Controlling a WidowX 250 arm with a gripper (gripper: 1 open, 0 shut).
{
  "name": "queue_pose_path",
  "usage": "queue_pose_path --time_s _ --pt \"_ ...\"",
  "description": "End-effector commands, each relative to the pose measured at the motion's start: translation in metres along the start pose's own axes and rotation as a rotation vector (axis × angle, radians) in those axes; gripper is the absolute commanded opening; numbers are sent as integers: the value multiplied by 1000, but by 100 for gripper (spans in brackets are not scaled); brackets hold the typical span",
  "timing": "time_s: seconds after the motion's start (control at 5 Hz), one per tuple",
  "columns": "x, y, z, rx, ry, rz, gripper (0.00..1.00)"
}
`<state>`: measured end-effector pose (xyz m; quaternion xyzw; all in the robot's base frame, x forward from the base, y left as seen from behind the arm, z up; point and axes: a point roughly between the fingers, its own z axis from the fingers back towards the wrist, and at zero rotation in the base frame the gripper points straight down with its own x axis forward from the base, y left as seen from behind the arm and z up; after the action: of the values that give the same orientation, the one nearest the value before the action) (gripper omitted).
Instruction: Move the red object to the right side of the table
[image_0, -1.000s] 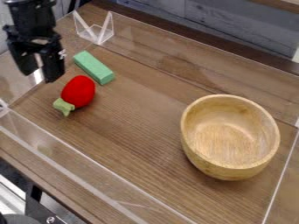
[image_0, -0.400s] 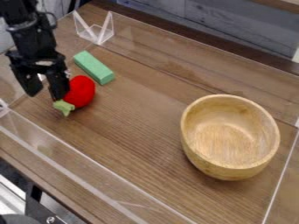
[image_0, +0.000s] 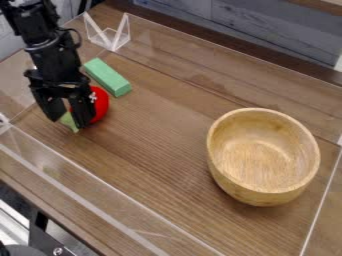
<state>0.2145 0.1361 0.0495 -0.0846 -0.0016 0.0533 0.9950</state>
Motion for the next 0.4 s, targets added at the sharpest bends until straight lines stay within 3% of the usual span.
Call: queue_pose_path --time_s 0.0,0.2 --pt "19 1 13 30 -80 22 100" --pt "30 7 11 26 -101 59 100"
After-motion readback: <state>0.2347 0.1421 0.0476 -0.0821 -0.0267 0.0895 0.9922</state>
